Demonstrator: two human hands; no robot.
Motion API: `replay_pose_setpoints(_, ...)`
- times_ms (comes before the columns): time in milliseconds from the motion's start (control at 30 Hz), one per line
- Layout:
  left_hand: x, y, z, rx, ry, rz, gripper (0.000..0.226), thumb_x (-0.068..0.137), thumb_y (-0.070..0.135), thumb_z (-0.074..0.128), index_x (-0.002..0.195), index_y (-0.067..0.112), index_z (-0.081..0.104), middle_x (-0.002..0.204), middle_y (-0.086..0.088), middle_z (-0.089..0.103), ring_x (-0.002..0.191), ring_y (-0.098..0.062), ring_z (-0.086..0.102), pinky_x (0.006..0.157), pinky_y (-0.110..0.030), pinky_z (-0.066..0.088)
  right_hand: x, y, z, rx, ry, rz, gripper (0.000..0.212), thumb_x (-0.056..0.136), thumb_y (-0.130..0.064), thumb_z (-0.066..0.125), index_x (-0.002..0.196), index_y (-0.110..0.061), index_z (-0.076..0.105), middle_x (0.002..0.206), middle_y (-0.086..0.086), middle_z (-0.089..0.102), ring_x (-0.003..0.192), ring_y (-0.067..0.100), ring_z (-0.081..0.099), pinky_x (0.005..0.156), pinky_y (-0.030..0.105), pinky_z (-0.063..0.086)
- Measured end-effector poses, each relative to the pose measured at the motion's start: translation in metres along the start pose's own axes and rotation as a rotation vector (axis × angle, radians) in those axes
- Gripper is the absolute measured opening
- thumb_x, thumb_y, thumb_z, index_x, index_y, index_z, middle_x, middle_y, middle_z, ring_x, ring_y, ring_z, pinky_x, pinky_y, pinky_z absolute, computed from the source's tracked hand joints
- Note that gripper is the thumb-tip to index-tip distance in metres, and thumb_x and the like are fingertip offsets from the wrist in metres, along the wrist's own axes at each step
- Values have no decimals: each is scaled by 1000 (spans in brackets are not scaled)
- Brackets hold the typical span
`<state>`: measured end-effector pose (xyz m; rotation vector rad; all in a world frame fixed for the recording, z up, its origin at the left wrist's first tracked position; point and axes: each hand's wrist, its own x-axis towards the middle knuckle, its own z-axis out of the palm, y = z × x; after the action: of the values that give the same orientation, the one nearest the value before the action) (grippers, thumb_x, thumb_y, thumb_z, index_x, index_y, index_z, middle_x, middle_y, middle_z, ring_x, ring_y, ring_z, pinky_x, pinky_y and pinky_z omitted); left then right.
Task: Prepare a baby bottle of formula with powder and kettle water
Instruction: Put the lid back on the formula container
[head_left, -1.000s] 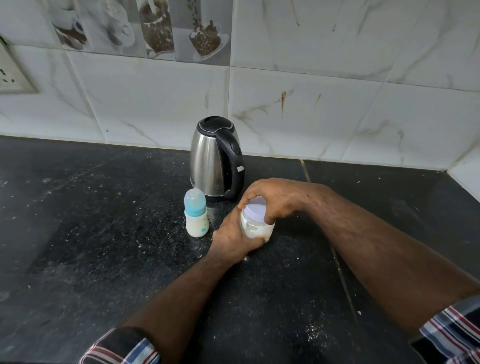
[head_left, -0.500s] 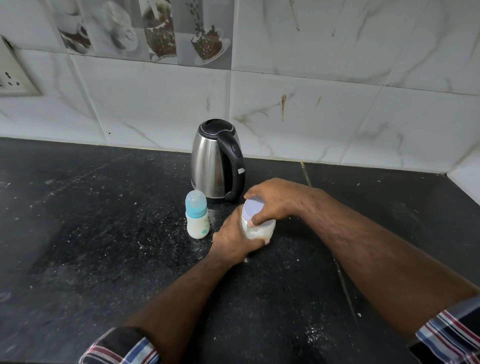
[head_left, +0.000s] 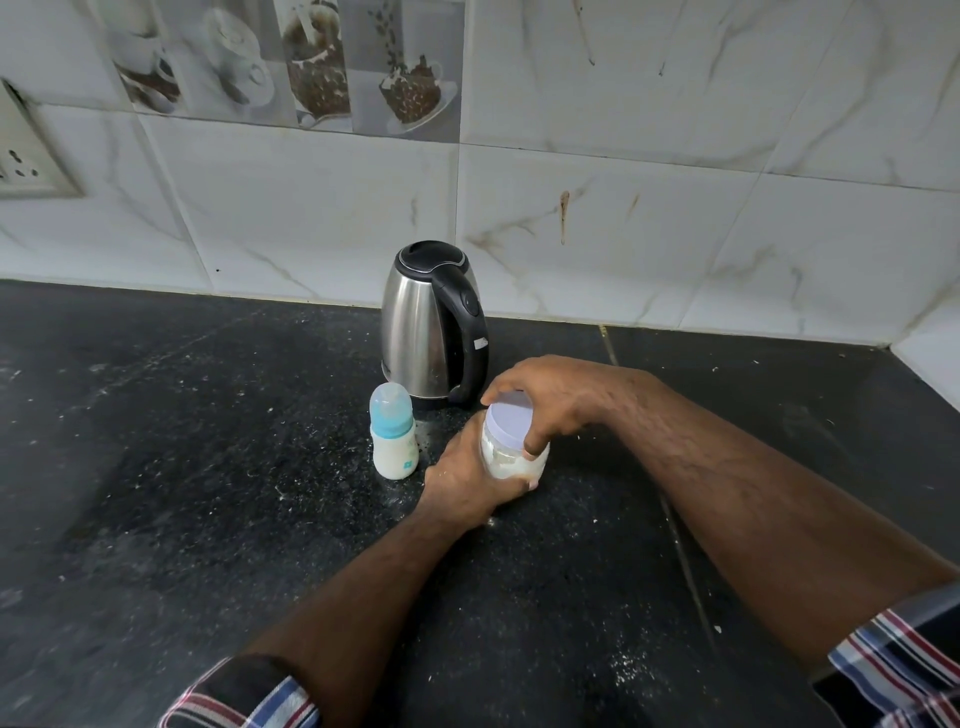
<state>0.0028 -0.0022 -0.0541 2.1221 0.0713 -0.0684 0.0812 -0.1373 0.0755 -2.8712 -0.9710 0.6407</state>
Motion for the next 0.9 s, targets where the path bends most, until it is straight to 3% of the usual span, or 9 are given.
replay_pose_setpoints(300,-1,2,0,4,-3,4,107,61,55,86,153,36,35,149,10,53,136,-13,51,114,-43,45,0,-7,6,-119,49,56,71,80,-68,72,131,-20,61,115,-4,64,107,23,60,79,34,49)
replay_pose_setpoints(367,-1,2,0,8,-3,-3,108,61,55,87,154,37,33,151,11,51,139,-14,49,115,-45,44,0,-6,5,-107,4,46,78,76,-62,79,138,-21,55,117,-5,59,117,26,58,79,30,47)
replay_pose_setpoints(467,0,0,0,0,0,-5,109,64,52,91,155,36,32,154,11,49,141,-13,47,117,-45,42,-3,-4,1,-76,-49,55,93,72,-39,88,152,-30,41,146,-2,50,130,24,49,95,36,46)
replay_pose_setpoints(567,-1,0,0,-8,3,-4,105,62,52,89,152,38,35,149,12,53,137,-13,51,115,-45,44,-1,-3,6,-100,14,121,62,75,-63,79,121,-24,62,117,-2,66,99,17,60,72,31,45)
replay_pose_setpoints(667,-1,-1,0,-9,2,8,97,64,46,89,148,40,39,143,13,57,131,-12,54,112,-45,47,-3,-5,6,-169,84,244,73,73,-90,56,76,-18,55,73,-1,62,64,14,56,54,31,38)
replay_pose_setpoints(700,0,-1,0,-7,2,10,97,65,46,89,147,40,39,142,13,57,131,-12,54,112,-45,46,-1,-2,4,-166,86,241,74,73,-90,56,80,-17,59,78,0,65,68,16,59,58,33,44)
replay_pose_setpoints(800,1,-2,1,3,12,10,104,65,47,91,153,36,36,150,11,53,137,-13,50,115,-45,44,-8,-4,-5,-73,-14,123,83,74,-59,82,143,-21,55,144,-1,59,127,23,57,101,38,48)
replay_pose_setpoints(833,1,-2,1,11,10,8,106,65,47,91,154,36,35,152,11,51,139,-13,49,116,-45,43,-9,-5,-6,-38,-42,80,86,74,-48,86,149,-23,50,150,-5,54,133,21,52,101,35,45)
replay_pose_setpoints(900,1,-2,1,16,14,9,104,66,47,90,153,37,35,150,12,52,138,-12,49,116,-42,42,-8,-7,0,-40,-3,83,58,79,-47,82,129,-22,66,127,-5,67,112,19,61,81,31,46)
